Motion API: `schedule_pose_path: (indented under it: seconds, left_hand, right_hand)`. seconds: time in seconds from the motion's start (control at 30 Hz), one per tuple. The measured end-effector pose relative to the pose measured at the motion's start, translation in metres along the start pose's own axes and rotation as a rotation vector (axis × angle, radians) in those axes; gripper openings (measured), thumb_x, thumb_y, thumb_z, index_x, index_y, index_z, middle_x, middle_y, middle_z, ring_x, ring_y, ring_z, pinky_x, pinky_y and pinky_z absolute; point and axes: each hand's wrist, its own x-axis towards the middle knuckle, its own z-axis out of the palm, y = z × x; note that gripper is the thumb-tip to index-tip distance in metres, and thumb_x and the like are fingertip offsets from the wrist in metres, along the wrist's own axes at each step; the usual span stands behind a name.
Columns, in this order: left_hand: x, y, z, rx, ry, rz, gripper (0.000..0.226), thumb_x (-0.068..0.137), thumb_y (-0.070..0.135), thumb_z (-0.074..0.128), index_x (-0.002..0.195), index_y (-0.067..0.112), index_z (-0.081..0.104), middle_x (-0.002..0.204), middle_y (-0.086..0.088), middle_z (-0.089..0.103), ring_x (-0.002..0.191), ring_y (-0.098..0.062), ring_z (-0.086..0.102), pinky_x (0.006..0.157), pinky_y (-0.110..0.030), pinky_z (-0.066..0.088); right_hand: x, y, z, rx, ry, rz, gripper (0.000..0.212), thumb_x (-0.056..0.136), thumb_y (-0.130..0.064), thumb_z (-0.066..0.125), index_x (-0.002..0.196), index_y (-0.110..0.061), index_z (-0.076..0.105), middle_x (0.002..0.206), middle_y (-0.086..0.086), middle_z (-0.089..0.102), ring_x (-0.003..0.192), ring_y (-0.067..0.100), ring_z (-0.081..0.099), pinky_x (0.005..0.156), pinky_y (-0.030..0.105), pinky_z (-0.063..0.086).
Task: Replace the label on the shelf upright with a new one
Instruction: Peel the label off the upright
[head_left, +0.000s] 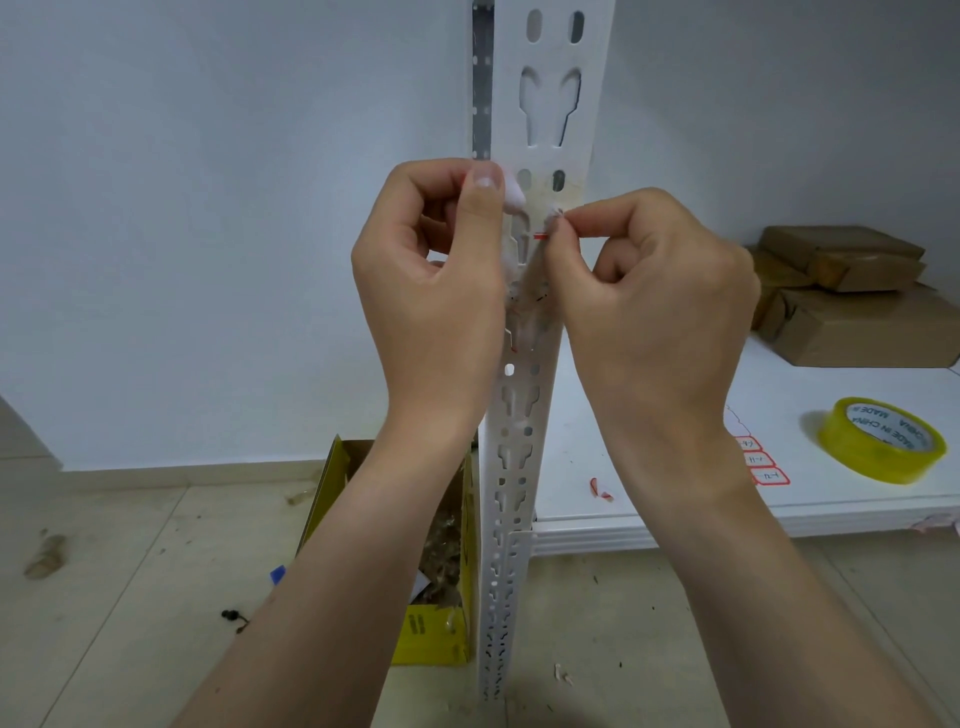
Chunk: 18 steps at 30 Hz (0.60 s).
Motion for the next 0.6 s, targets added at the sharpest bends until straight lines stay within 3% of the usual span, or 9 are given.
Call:
schedule_pose_path:
  seconds: [0.23,0.33,0.6]
  left_hand:
    - [0.001,0.001,0.0,-0.006,0.005,-0.012,0.015,0.1,0.016,0.059,0.087,0.014,0.068,0.087,0.001,0.073,0.066,-0.01,0.054,0.063,-0.023,0.047]
    - [0.0,0.002,0.0,-0.009,0.0,-0.012,0.015,0.099,0.015,0.059,0.086,0.016,0.067,0.086,0.003,0.072,0.065,-0.009,0.054,0.063,-0.023,0.046]
    - [0.002,0.0,-0.001,-0.001,0.004,0.0,0.014,0.099,0.017,0.059,0.088,0.014,0.067,0.088,0.0,0.074,0.069,-0.011,0.055,0.066,-0.025,0.047]
  right_hand:
    - [-0.001,-0.003,0.001,0.029,-0.042,0.05,0.015,0.096,-0.037,0.067,0.094,-0.024,0.074,0.054,-0.016,0.048,0.045,0.001,0.045,0.059,0.014,0.042]
    - [0.0,-0.005,0.0,0.057,-0.067,0.089,0.012,0.094,-0.038,0.069,0.092,-0.027,0.074,0.049,-0.019,0.042,0.042,0.003,0.044,0.061,0.003,0.037]
    - [0.003,-0.003,-0.014,-0.013,-0.055,-0.026,0.018,0.093,-0.042,0.071,0.095,-0.028,0.081,0.056,-0.018,0.048,0.046,0.004,0.045,0.057,0.014,0.039]
